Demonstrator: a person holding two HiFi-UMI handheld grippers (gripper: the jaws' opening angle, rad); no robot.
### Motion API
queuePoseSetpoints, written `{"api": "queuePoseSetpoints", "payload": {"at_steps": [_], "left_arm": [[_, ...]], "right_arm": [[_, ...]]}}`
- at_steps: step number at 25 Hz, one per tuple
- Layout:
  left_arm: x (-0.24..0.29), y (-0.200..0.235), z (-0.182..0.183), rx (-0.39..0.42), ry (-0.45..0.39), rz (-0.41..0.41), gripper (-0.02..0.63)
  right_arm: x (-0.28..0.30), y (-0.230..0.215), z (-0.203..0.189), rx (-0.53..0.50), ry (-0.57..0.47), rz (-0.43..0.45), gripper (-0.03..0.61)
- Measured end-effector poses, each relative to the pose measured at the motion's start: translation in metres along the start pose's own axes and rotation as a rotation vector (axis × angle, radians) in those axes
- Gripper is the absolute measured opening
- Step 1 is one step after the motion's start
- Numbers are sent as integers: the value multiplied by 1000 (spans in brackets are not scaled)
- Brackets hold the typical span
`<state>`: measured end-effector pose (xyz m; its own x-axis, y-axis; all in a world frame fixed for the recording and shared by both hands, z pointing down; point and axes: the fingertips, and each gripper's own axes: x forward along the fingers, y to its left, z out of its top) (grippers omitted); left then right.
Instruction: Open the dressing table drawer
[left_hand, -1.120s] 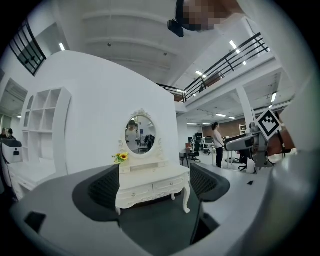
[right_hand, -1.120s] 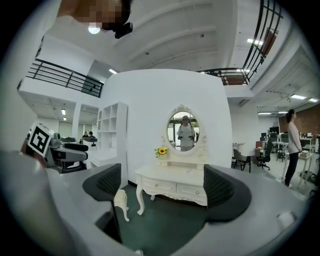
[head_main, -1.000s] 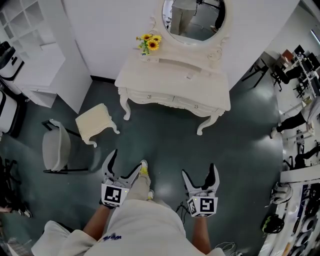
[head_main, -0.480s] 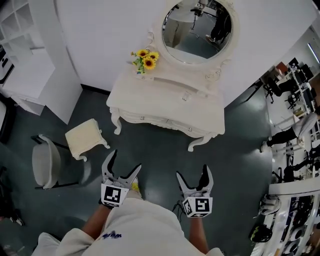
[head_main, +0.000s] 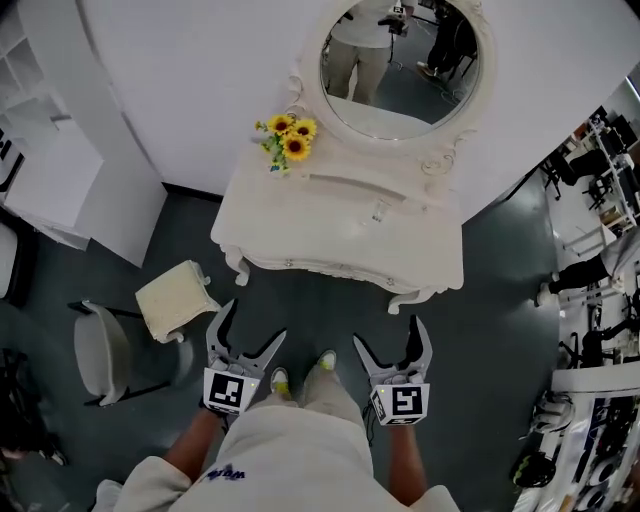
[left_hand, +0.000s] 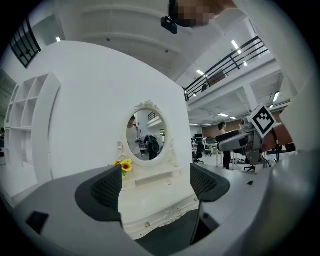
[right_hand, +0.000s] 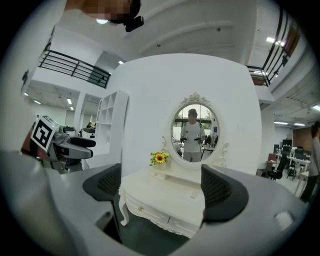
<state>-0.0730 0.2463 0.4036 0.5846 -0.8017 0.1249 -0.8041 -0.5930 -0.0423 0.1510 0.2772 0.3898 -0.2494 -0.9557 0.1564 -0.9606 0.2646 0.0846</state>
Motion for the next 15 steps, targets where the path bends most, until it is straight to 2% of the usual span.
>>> {"api": "queuePoseSetpoints", "payload": {"at_steps": [5, 11, 15], "left_arm": [[61, 20, -5, 15, 32, 46, 428], [128, 35, 17, -9, 35, 125, 428], [169, 42, 24, 15, 55, 142, 428]], "right_arm": [[65, -41, 0, -25, -19, 69, 514], [128, -90, -5, 9, 1, 114, 514], [162, -114, 2, 14, -16, 146, 514]]}}
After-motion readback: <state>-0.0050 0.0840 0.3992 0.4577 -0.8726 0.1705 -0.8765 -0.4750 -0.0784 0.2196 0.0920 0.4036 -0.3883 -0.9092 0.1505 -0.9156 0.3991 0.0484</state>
